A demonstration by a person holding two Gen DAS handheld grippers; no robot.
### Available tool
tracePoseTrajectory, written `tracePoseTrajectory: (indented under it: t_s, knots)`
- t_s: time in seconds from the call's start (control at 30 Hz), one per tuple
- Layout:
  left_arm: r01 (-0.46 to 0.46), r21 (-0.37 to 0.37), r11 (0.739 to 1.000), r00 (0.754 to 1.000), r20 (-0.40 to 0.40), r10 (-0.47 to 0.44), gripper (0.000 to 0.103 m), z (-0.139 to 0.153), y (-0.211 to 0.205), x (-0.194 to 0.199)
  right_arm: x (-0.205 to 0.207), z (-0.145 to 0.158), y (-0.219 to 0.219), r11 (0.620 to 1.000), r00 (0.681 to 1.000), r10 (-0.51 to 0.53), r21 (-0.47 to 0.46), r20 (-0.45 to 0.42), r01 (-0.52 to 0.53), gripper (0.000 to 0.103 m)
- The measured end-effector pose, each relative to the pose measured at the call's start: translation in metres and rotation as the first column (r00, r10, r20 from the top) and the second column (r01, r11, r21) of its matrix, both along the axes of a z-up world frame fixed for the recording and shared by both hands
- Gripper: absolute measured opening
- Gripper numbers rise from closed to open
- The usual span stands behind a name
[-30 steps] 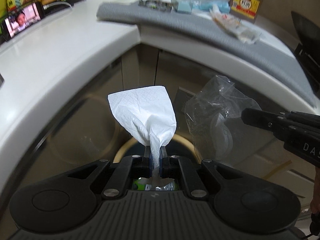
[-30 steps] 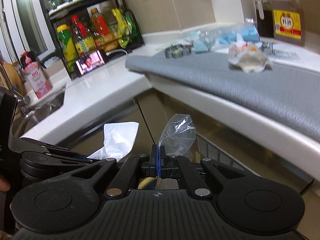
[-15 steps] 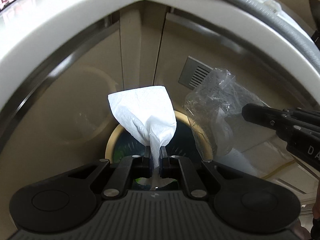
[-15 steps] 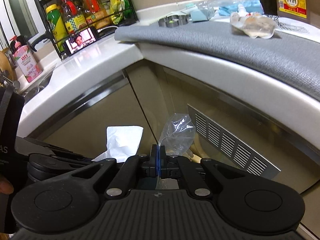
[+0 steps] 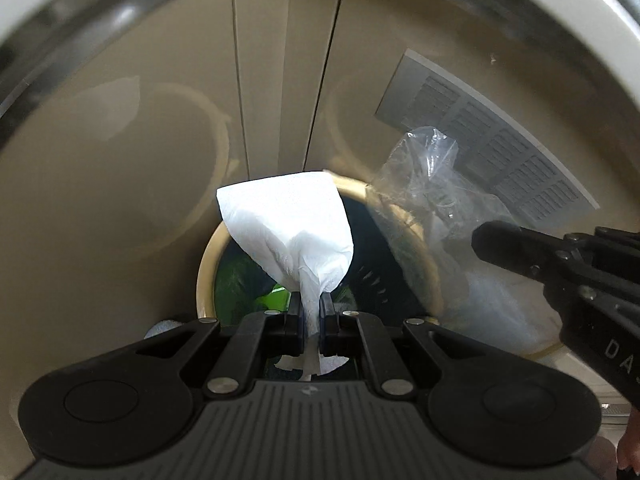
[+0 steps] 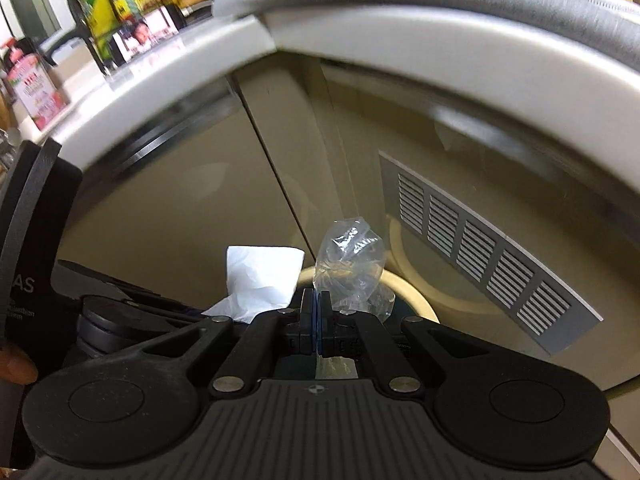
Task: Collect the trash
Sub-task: 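Carry the tissue and clear plastic bag with both tools down over the trash bin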
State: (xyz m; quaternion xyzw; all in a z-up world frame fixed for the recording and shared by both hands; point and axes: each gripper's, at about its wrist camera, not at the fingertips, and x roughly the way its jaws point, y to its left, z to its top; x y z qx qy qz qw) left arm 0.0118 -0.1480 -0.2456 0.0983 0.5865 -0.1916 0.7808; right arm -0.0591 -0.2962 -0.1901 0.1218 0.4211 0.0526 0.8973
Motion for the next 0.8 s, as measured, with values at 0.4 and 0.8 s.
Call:
tracePoseTrajectory:
  t_s: [0.4,0.8]
  knots:
    - [0.011,0.032,0.999,0.997,-0.08,-0.008,0.007,-0.042,-0.007,0.014,0.015,-0.029,0.004,1.0,0.997,-0.001,-0.009,-0.075,0.0,0.001]
    - [-0.011,0.047,0.999,0.996,-0.091,0.015,0.007,-0.056,-0.001,0.016,0.023,-0.03,0.011,0.999,0.996,0.044,-0.002,-0.072,-0.044,0.001]
